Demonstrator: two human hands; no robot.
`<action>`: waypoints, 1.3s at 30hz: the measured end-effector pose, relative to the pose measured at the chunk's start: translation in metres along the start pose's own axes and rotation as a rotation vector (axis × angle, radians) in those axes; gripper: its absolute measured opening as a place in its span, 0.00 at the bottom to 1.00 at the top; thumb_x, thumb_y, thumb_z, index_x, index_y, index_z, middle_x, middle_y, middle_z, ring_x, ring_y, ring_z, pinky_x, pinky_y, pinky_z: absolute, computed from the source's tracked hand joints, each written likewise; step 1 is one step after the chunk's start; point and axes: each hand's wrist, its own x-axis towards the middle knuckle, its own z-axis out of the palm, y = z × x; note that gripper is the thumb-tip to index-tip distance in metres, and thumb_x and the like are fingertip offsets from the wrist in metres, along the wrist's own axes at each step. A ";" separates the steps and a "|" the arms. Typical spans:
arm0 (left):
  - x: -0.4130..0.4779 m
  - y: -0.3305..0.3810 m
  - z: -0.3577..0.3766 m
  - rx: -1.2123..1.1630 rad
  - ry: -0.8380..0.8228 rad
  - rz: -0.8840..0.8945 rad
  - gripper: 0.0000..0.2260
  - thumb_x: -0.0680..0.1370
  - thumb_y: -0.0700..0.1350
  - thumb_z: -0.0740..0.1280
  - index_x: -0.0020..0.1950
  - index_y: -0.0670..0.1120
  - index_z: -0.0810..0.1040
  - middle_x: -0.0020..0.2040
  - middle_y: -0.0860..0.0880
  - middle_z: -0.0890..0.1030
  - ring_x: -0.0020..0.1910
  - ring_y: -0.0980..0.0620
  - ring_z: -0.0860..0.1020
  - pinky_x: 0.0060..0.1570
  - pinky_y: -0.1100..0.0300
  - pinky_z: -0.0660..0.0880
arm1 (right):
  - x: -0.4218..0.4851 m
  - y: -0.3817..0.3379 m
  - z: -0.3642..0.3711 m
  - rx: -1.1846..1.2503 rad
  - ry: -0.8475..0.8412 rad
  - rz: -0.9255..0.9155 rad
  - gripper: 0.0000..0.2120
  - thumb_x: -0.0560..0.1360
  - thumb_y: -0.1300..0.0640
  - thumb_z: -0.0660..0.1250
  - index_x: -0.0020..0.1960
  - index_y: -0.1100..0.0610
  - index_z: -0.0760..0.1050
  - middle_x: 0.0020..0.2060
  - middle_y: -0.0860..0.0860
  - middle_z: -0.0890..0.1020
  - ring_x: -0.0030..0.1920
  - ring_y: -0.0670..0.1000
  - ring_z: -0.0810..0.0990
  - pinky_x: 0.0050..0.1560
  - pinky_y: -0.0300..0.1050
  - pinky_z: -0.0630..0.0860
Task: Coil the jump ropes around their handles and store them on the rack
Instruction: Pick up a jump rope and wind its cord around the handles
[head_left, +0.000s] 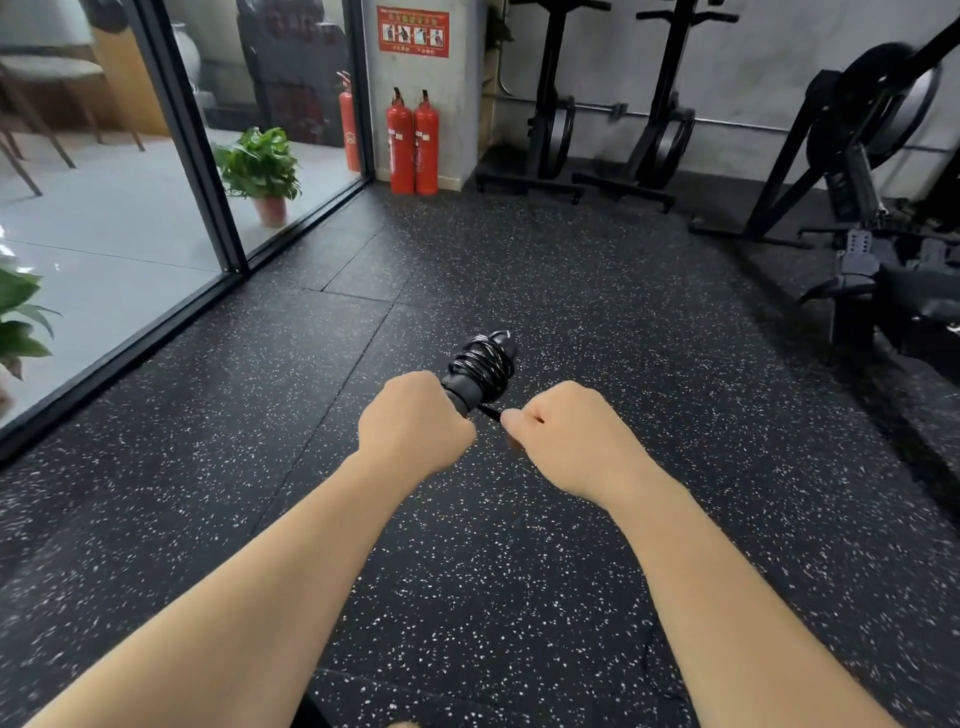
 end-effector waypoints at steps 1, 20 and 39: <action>-0.003 0.003 -0.001 0.104 0.030 0.050 0.08 0.73 0.45 0.67 0.42 0.44 0.69 0.42 0.48 0.77 0.38 0.46 0.75 0.36 0.59 0.68 | -0.001 -0.004 -0.002 -0.023 0.019 -0.022 0.24 0.77 0.53 0.61 0.26 0.56 0.57 0.22 0.49 0.62 0.26 0.51 0.59 0.30 0.44 0.58; -0.027 0.016 0.003 -0.032 -0.185 0.979 0.16 0.67 0.37 0.67 0.49 0.55 0.73 0.44 0.58 0.76 0.49 0.55 0.73 0.43 0.50 0.76 | 0.011 0.046 -0.036 0.331 -0.039 0.021 0.26 0.76 0.44 0.66 0.27 0.57 0.64 0.20 0.46 0.63 0.22 0.46 0.59 0.26 0.40 0.61; -0.015 0.016 0.000 -1.133 -0.627 -0.070 0.17 0.63 0.30 0.65 0.51 0.38 0.77 0.42 0.44 0.79 0.42 0.49 0.76 0.33 0.60 0.74 | 0.015 0.054 -0.017 0.190 0.066 0.224 0.24 0.79 0.46 0.59 0.28 0.55 0.77 0.22 0.48 0.75 0.29 0.52 0.74 0.39 0.47 0.73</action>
